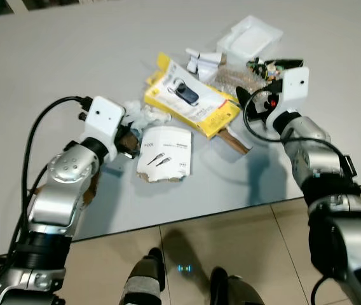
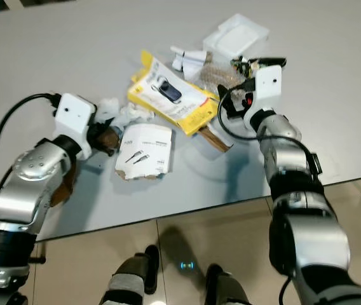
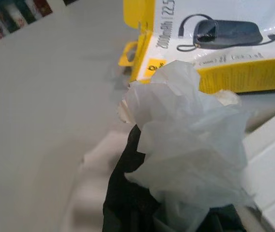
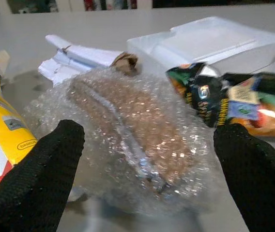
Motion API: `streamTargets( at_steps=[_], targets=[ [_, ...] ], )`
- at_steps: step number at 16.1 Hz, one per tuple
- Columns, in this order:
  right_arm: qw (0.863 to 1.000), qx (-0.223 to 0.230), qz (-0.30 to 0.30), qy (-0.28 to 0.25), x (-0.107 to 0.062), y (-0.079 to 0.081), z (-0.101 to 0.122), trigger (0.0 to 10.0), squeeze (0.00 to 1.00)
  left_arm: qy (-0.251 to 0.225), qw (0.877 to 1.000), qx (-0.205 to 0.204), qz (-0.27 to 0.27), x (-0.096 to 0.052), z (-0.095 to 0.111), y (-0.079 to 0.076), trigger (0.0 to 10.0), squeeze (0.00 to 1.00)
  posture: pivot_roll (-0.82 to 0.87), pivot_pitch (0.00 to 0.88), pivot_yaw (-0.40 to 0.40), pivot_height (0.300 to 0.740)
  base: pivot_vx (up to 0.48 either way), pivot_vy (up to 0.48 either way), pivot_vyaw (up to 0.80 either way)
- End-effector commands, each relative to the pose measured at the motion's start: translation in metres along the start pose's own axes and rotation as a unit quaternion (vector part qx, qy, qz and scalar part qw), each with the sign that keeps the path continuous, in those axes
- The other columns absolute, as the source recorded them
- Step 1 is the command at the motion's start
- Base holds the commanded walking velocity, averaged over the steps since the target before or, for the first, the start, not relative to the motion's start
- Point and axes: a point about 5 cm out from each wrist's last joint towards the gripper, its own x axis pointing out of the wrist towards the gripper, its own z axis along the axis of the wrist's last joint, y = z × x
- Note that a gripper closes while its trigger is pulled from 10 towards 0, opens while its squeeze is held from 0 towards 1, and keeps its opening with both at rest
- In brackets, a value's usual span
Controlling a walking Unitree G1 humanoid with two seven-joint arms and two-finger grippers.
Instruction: Picking trash to rubbish bin
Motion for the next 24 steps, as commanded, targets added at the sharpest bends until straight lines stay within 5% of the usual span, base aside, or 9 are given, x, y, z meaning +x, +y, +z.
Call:
streamTargets(
  at_steps=[1, 6, 7, 17, 24],
  targets=[
    [1.000, 0.008, 0.007, 0.001, 0.000, 0.000, -0.002, 10.0, 0.00, 0.009, 1.000, 0.004, 0.002, -0.006, -0.002, 0.003, 10.0, 0.00, 0.55, 0.332, 0.038, 0.740, 0.000, 0.000, 0.00],
    [0.995, 0.061, 0.064, 0.044, 0.003, 0.024, -0.028, 10.0, 0.00, 0.022, 1.000, 0.013, 0.008, -0.017, -0.002, 0.007, 10.0, 0.00, 0.60, 0.352, 0.039, 0.740, 0.000, 0.000, 0.00],
    [0.994, 0.067, 0.067, 0.047, 0.002, 0.026, -0.031, 0.0, 0.00, 0.023, 1.000, 0.015, 0.008, -0.019, -0.002, 0.008, 10.0, 0.00, 0.61, 0.355, 0.041, 0.740, 0.000, 0.000, 0.00],
    [0.995, 0.072, 0.063, 0.041, -0.001, 0.027, -0.037, 0.0, 0.00, 0.030, 0.999, 0.011, -0.013, -0.022, 0.001, 0.007, 10.0, 0.00, 0.62, 0.347, 0.055, 0.740, 0.000, 0.000, 0.00],
    [0.999, 0.022, 0.021, -0.015, 0.003, 0.018, -0.017, 0.0, 0.00, 0.029, 0.999, 0.010, -0.022, -0.020, 0.001, 0.005, 10.0, 0.00, 0.62, 0.334, 0.058, 0.740, 0.000, 0.000, 0.00]
  ],
)
